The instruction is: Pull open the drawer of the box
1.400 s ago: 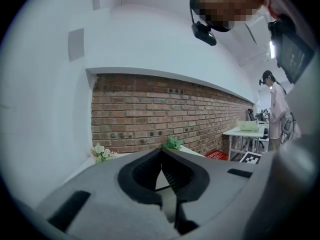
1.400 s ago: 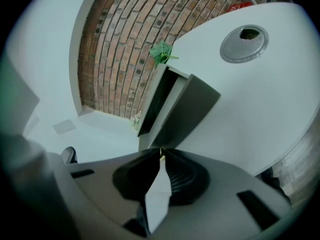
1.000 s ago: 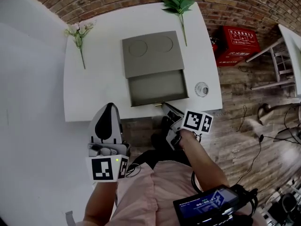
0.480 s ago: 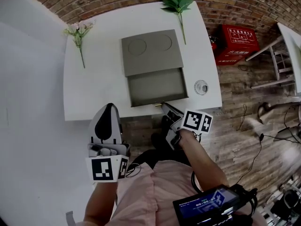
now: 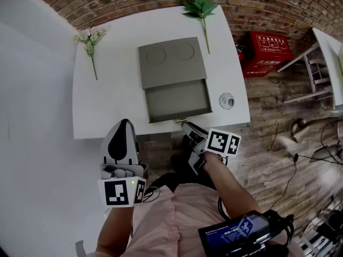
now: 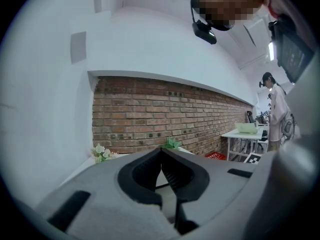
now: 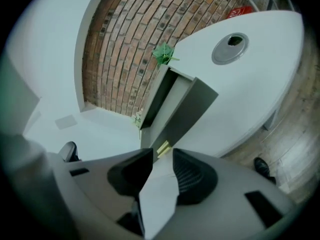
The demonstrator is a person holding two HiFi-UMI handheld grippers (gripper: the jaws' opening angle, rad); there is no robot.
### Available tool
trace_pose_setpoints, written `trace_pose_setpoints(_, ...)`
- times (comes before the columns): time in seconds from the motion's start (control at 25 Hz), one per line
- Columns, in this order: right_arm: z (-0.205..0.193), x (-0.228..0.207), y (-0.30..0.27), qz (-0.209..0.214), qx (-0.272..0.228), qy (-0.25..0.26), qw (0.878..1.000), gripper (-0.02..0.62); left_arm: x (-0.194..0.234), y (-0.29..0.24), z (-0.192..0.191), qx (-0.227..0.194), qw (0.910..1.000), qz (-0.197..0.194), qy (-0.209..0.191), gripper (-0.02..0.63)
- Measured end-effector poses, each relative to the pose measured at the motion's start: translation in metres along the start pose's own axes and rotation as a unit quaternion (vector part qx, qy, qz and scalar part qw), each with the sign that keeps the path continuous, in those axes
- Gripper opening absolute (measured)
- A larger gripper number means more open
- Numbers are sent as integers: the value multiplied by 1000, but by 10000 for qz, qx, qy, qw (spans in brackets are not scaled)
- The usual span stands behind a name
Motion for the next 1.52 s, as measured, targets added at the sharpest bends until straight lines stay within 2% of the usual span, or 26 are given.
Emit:
trace_pose_setpoints(0.12, -13, -3, 17, -81, 13, 92, 9999, 141, 1, 3, 5, -130, 9999, 33, 52, 9)
trace_pose_setpoints(0.24, -23, 21, 39, 85, -77, 405, 9991, 128, 5, 10, 24, -383, 9992, 110, 86, 9)
trace_pose_setpoints(0.32, -20, 59, 51, 349, -279, 877, 9951, 111, 10, 17, 43, -587, 9981, 161, 129, 9)
trace_pose_setpoints(0.4, -6, 112, 59, 617, -648, 1698, 9814, 100, 16, 20, 65, -842, 9960, 196, 228, 9)
trace_pose_setpoints(0.48, 12, 172, 67, 824, -1129, 2770, 9506, 89, 25, 20, 92, -1158, 9924, 231, 341, 9)
trace_pose_setpoints(0.6, 21, 253, 80, 1064, -1857, 4086, 8873, 87, 37, 23, 130, -1583, 9865, 323, 282, 9)
trace_pose_setpoints(0.68, 19, 292, 88, 1071, -2314, 4710, 8445, 74, 45, 25, 148, -1727, 9840, 396, 199, 8)
trace_pose_setpoints(0.76, 15, 318, 95, 957, -2688, 5218, 8039, 21, 52, 27, 162, -1822, 9820, 467, 159, 8)
trace_pose_setpoints(0.8, 13, 326, 97, 905, -2807, 5402, 7881, 6, 54, 27, 167, -1862, 9811, 504, 128, 8)
trace_pose_setpoints(0.88, 6, 334, 98, 834, -2930, 5650, 7668, 6, 58, 28, 174, -1913, 9799, 572, 17, 8)
trace_pose_setpoints(1.0, -2, 335, 97, 767, -2981, 5800, 7542, 5, 60, 30, 175, -1912, 9797, 596, -101, 8)
trace_pose_setpoints(1.36, -6, 329, 97, 651, -3045, 5943, 7415, 3, 54, 27, 157, -1828, 9819, 487, -43, 8)
trace_pose_setpoints(1.52, -6, 329, 98, 671, -3086, 5945, 7395, 3, 53, 27, 154, -1790, 9827, 480, -24, 8)
Point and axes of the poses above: the fingertips, and each gripper's own axes: y backward along the fingers, x to its left, z out of its top, the point moved 2 cm from there along y, backward along the fingers, and after that the axes turned 11 degrees about -y, right-handed, at the moved point
